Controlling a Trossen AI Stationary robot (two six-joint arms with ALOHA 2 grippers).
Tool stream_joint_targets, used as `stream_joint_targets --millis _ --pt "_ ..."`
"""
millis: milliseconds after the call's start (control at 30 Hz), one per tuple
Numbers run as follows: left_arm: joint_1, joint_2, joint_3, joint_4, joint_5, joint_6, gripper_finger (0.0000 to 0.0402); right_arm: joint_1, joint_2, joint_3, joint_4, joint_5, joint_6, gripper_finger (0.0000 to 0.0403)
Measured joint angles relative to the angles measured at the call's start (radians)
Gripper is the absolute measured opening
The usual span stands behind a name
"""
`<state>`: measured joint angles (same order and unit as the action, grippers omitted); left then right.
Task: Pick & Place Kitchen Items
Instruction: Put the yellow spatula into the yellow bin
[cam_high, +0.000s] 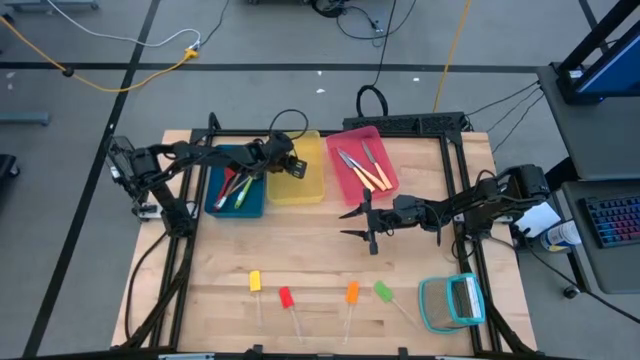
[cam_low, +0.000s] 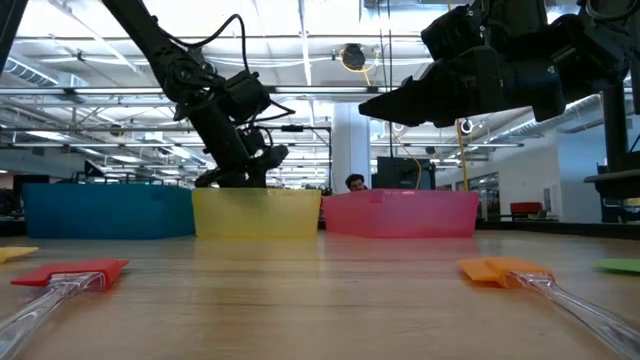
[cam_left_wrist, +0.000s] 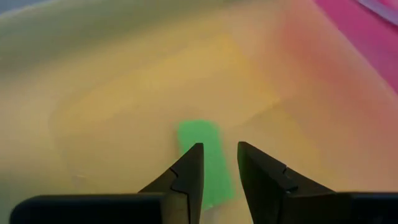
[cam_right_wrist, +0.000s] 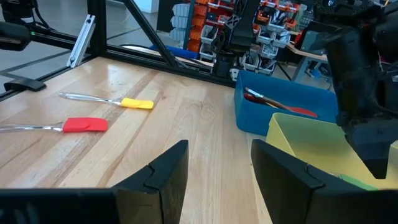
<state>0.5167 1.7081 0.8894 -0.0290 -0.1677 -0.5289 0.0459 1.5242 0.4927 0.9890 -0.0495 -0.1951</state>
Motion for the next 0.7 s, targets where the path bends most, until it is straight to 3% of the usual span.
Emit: stream_joint_targets --millis 333,700 --pt "-0.078 -0.158 0.0 -0.005 0.071 -0.059 0.0102 0.0 0.0 0.0 0.0 0.0 -0.003 0.0171" --pt "-0.38 -0.266 0.0 -0.153 0.065 -0.196 0.0102 0.0 0.0 0.0 0.0 0.0 -0.004 0.0171"
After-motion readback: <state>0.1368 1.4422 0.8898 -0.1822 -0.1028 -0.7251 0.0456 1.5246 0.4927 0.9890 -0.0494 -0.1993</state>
